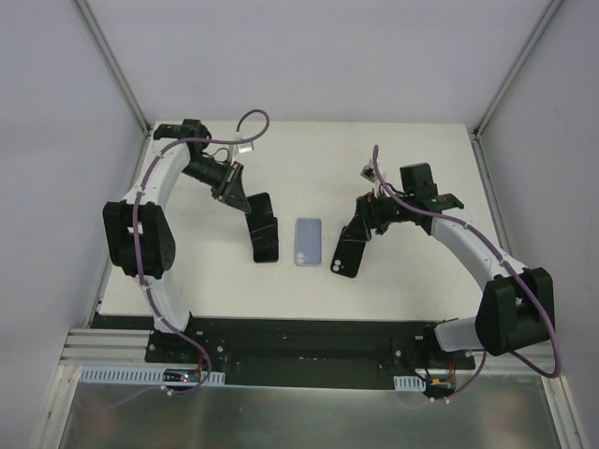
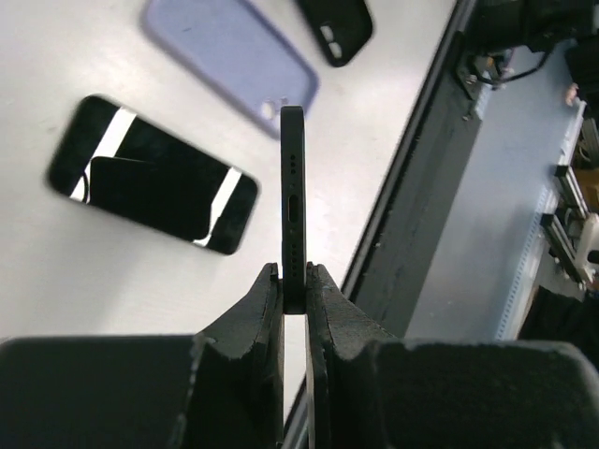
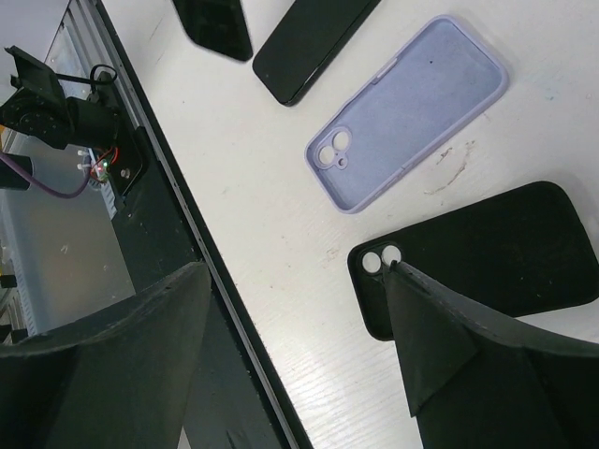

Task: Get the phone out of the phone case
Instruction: Place the phone at the center of the board.

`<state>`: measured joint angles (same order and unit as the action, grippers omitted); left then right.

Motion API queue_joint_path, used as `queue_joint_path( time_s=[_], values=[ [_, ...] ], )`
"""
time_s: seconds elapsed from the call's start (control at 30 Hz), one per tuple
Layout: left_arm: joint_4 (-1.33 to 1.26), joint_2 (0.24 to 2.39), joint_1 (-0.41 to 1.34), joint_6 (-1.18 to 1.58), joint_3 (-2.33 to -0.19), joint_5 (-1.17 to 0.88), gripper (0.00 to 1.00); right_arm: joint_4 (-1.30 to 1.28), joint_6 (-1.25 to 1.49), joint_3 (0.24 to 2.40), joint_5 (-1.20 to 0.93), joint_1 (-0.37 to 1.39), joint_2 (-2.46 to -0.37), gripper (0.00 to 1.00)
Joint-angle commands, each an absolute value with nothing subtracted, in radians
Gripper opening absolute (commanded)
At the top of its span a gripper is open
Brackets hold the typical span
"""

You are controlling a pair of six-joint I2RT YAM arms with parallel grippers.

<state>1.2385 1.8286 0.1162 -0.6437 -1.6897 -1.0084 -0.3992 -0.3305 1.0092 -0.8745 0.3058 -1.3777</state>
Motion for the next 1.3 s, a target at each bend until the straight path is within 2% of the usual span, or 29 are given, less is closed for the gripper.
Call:
queue_joint_path(
  time_s=[0.0, 0.33, 0.63, 1.27],
  values=[
    [1.615, 1.885, 0.008, -0.856, -1.71, -0.979, 0.0, -0.359, -0.322, 0.988, -0.908, 0.314, -1.376, 0.82],
    [1.69, 2.006, -0.149, -0.976, -1.689, -0.827, 0.0, -0.347, -0.313, 0.971, -0.894, 0.318, -1.388, 0.82],
    [1.681, 2.068, -0.15, -0.963, -1.677, -0.79, 0.0, -0.339, -0.31, 0.96, -0.888, 0.318, -1.405, 0.83],
    [1.434, 2.198, -0.138, -0.782, -1.66, -0.638, 0.05, -0.336, -0.299, 0.954, -0.89, 0.319, -1.433, 0.85]
  ],
)
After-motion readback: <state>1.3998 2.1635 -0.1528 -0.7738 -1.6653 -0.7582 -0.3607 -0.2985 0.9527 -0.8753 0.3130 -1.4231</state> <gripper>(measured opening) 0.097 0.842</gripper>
